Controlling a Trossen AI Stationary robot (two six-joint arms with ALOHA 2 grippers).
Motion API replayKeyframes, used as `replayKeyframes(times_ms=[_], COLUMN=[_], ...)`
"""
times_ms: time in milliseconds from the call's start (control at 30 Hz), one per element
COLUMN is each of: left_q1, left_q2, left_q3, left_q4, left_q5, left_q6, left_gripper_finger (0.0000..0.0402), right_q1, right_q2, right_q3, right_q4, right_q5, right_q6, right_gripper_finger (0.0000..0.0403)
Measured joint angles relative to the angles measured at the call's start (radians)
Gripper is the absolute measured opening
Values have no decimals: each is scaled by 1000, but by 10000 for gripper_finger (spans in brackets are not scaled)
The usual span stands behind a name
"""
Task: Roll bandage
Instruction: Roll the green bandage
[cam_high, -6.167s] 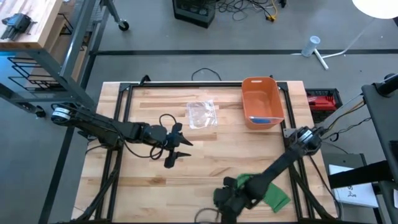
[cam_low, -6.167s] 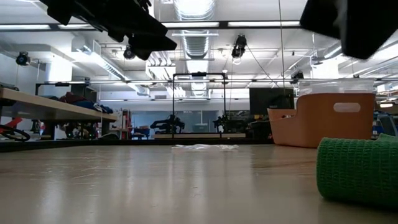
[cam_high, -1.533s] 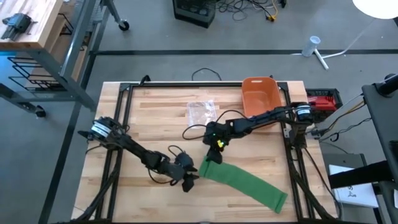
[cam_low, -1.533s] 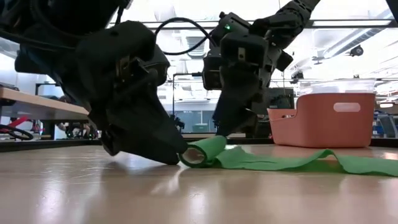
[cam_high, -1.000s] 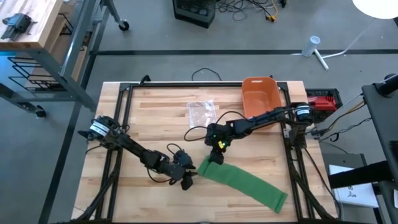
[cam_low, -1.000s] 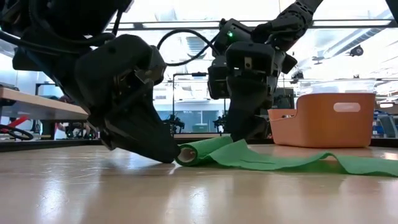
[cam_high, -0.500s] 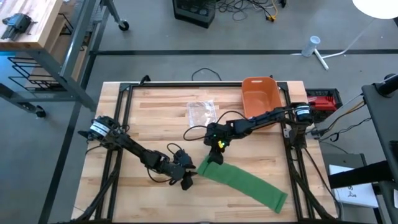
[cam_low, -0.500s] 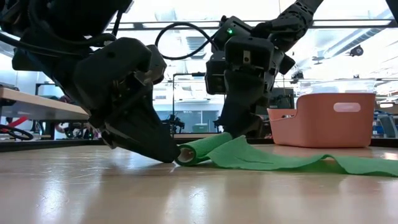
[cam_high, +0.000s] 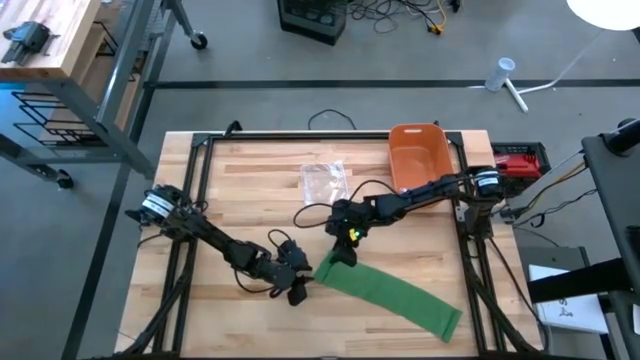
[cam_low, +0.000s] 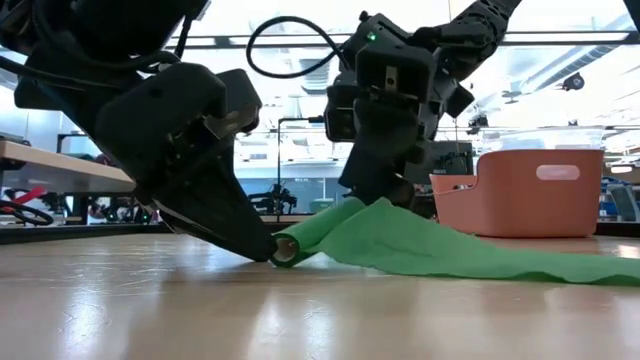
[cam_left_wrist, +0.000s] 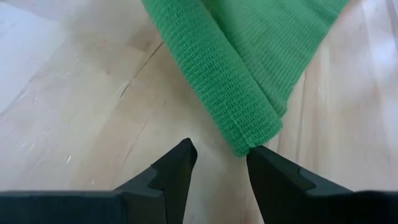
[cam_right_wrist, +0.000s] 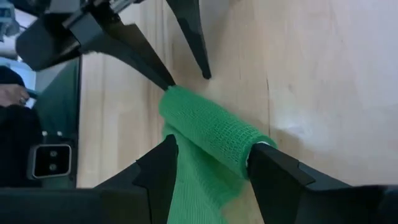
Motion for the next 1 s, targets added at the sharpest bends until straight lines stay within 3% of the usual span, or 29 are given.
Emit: replayKeyframes(times_ms=[167, 400, 467, 567, 667, 767, 900, 1000], left_q1=[0, 1, 3, 7, -8, -36, -65, -53], left_q2=[-9, -34, -54, -143, -284, -444, -633, -742], left_q3=[-1, -3, -3, -3, -16, -54, -146, -225], left_q4=[-6, -45, -89, -212, -338, -406, -300, -131], left_q5=[3, -4, -13, -44, -159, -346, -618, -619], left_q6=[1, 1, 1, 28, 68, 120, 218, 405], left_gripper_finger=[148, 148, 148, 148, 148, 148, 150, 156], right_q1=[0, 2, 5, 5, 5, 4, 4, 4], right_q2=[0, -2, -15, -68, -167, -289, -443, -517], right_q3=[3, 5, 6, 6, 5, 5, 5, 5], right_q4=[21, 78, 91, 80, 59, 52, 90, 141], right_q5=[-9, -21, -31, -5, 79, 181, 365, 492], right_q6=[24, 24, 7, -54, -125, -222, -338, -445], right_gripper_finger=[139, 41, 14, 9, 6, 5, 4, 4])
